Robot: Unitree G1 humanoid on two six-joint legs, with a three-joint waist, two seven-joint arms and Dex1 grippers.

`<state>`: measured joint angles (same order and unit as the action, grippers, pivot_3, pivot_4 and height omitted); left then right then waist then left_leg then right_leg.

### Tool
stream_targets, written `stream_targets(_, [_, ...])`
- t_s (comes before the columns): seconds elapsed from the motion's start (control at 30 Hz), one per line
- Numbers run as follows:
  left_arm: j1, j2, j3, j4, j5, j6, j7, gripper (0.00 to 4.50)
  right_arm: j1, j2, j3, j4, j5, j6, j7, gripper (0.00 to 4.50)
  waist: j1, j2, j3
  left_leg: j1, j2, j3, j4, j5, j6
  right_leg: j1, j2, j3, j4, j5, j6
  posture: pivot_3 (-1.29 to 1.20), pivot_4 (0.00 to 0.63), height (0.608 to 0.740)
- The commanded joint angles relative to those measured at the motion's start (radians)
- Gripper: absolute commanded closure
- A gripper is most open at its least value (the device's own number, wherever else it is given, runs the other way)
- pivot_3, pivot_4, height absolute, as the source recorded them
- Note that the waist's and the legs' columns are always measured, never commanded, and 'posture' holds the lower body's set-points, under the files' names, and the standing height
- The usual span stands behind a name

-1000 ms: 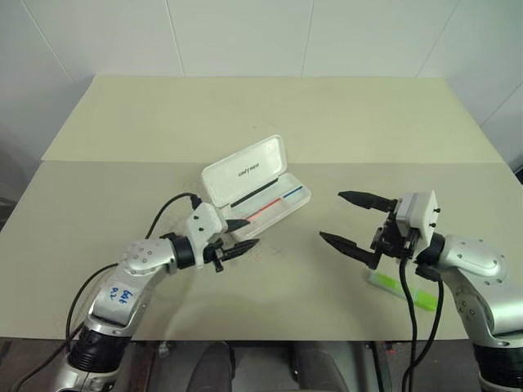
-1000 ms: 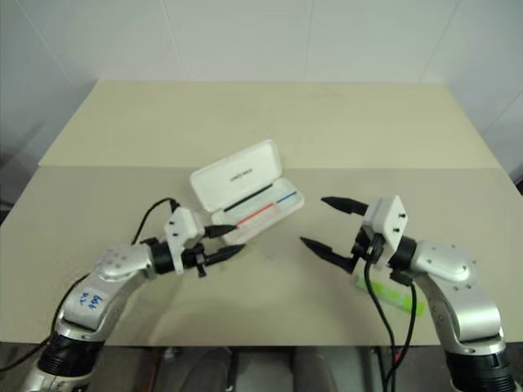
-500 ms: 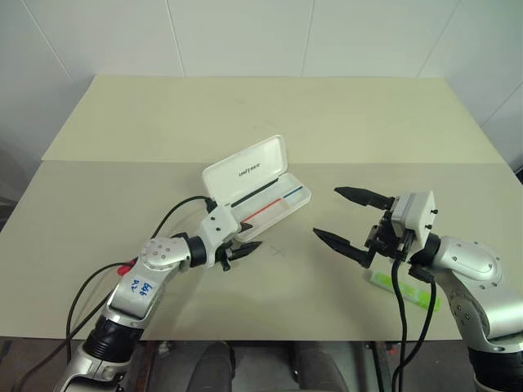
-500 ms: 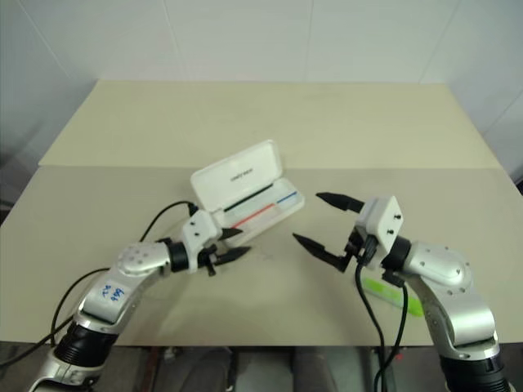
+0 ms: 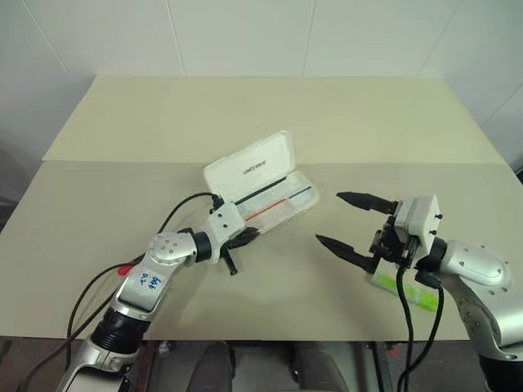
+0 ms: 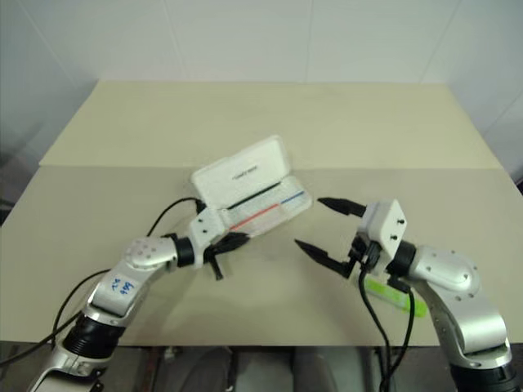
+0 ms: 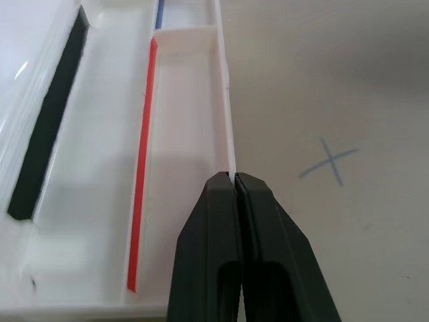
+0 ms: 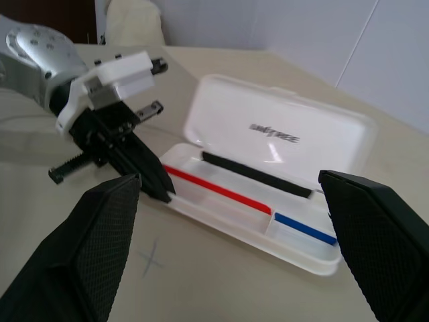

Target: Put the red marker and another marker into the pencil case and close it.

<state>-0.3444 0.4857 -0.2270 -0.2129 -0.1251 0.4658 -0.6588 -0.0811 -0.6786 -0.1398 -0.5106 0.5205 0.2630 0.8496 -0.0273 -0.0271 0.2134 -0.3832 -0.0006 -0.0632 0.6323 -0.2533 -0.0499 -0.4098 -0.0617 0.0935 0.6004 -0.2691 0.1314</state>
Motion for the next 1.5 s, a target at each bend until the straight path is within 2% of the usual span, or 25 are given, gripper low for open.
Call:
stream_targets(0.03, [0.012,0.005,0.001,0.013,0.015,0.004,0.000,4.47,0.009,-0.025,-0.048,-0.033,0.028,-0.008,0.021,0.00,0.000,0.000,0.000,0.000,0.000,0.000,0.000,0.001,0.000,0.000,0.000,0.000,0.000,0.000,-0.001,0.00,0.150,0.740])
stream_targets(0.33, [0.044,0.049,0.030,-0.053,-0.043,-0.016,-0.091,4.47,0.101,-0.111,-0.090,0.004,0.039,-0.011,0.124,0.00,-0.004,0.000,0.000,0.001,0.000,0.002,-0.001,0.002,0.001,0.001,0.000,0.001,-0.001,-0.002,-0.007,0.00,0.150,0.740])
stream_targets(0.63, [0.075,0.156,0.044,-0.028,-0.090,-0.163,-0.289,4.47,0.128,-0.153,-0.176,0.079,0.029,-0.035,0.182,0.00,-0.002,0.000,0.000,0.002,0.000,0.003,-0.001,0.001,0.001,0.001,0.000,0.002,-0.001,-0.003,-0.008,0.00,0.150,0.740])
stream_targets(0.93, [0.066,0.183,0.014,0.011,-0.087,-0.277,-0.439,4.47,0.149,-0.147,-0.198,0.051,0.037,-0.023,0.170,0.00,-0.002,0.000,0.000,0.001,0.000,0.004,-0.001,0.001,0.001,0.001,0.000,0.003,-0.002,-0.003,-0.007,0.00,0.150,0.740])
stream_targets(1.13, [0.014,0.170,-0.014,0.079,-0.056,-0.316,-0.475,4.47,0.133,-0.143,-0.188,0.036,0.038,-0.017,0.155,0.00,-0.001,0.000,0.000,0.001,0.000,0.004,-0.001,0.001,0.001,0.001,0.000,0.003,-0.002,-0.002,-0.007,0.00,0.150,0.740])
stream_targets(1.33, [-0.023,0.133,-0.034,0.096,-0.046,-0.278,-0.454,4.47,0.134,-0.129,-0.181,-0.005,0.044,-0.002,0.123,0.00,0.003,0.000,0.000,0.001,0.000,0.004,0.000,0.001,0.001,0.001,0.000,0.004,-0.002,-0.002,-0.006,0.00,0.150,0.740])
stream_targets(1.43, [-0.022,0.120,-0.040,0.079,-0.050,-0.257,-0.453,3.79,0.138,-0.119,-0.176,-0.021,0.043,0.004,0.109,0.00,0.002,0.000,0.000,0.001,-0.001,0.004,0.001,0.002,0.002,0.002,0.000,0.004,-0.002,-0.001,-0.005,0.00,0.150,0.740])
stream_targets(1.5, [-0.020,0.112,-0.041,0.066,-0.052,-0.249,-0.448,3.17,0.140,-0.114,-0.173,-0.024,0.042,0.004,0.103,0.00,0.000,0.000,0.000,0.001,-0.001,0.004,0.002,0.002,0.002,0.002,0.000,0.005,-0.003,-0.001,-0.005,0.00,0.150,0.740])
